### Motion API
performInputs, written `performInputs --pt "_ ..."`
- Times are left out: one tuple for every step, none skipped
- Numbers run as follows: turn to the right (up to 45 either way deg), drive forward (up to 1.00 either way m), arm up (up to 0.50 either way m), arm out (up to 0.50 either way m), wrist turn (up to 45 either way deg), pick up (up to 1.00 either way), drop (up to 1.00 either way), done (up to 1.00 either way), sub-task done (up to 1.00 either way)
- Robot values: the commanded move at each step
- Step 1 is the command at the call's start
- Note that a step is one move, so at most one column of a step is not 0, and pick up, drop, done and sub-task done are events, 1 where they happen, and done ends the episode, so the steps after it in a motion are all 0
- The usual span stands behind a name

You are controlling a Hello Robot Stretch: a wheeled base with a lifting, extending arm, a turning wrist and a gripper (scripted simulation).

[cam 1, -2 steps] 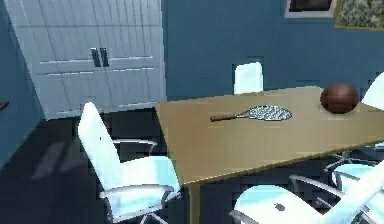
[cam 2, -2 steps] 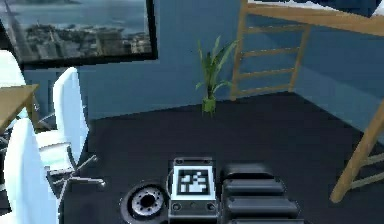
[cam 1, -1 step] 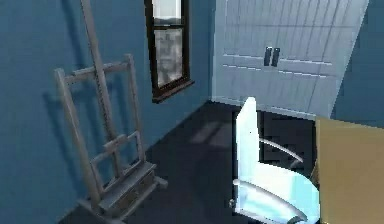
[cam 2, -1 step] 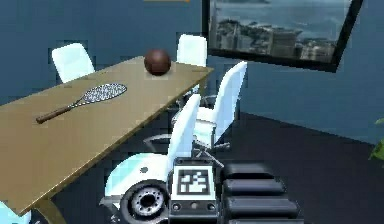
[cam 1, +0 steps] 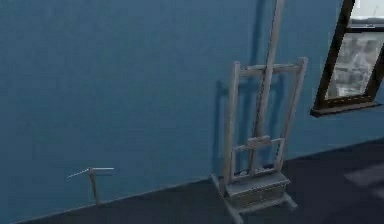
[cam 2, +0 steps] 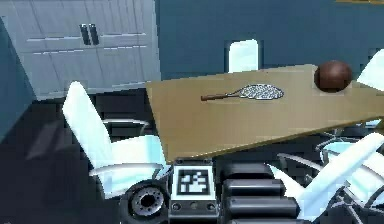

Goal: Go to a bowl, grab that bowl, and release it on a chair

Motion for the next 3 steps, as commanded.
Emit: performInputs --pt "-21.0 0.0 0.0 0.0 0.0 0.0 0.0 0.0 0.0" --pt "45.0 0.0 0.0 0.0 0.0 0.0 0.0 0.0 0.0" --pt "45.0 0.0 0.0 0.0 0.0 0.0 0.0 0.0 0.0"
